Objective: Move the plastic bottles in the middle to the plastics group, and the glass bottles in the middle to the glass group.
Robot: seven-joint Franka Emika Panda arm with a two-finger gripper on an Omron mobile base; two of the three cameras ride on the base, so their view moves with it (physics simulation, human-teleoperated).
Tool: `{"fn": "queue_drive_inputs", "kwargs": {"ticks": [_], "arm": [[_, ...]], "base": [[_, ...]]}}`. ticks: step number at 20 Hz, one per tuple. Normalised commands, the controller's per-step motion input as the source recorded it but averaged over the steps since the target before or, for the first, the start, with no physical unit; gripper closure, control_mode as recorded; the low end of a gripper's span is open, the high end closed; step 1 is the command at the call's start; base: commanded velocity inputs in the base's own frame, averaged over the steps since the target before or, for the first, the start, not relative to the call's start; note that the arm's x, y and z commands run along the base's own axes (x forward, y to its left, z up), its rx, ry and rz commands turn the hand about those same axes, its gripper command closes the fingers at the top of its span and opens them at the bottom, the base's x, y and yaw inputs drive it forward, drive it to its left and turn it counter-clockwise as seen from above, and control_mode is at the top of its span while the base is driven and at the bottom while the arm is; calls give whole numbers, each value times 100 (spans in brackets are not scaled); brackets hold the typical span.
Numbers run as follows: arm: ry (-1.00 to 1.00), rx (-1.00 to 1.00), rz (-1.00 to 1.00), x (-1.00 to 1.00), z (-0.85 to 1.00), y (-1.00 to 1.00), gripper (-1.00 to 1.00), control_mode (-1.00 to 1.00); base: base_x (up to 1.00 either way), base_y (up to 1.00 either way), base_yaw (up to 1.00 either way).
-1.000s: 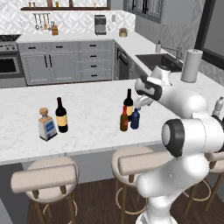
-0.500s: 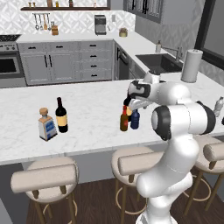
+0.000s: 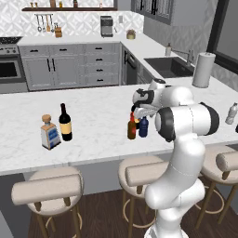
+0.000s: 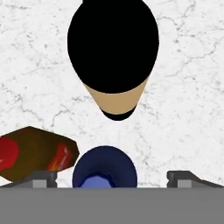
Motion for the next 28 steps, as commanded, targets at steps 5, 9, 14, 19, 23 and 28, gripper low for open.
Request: {"fn": "queue_drive_inputs", "kwargs": {"ticks": [5,9,14,19,23,28], "arm": [[0,0,-4,3,-25,0,-100,-100],[-5,1,-2,11,-22,0,-100,-100],[0,3,-1,0,-18,0,100,-100],[0,2,-2,-2,-15,0,100,-100],[0,2,-3,-11,-8,-4,100,-100],[-1,0,-10,-29,9,-32,100,-100]], "base": [[0,0,0],[0,0,0],[0,0,0],[0,0,0],[0,0,0],[0,0,0]]}}
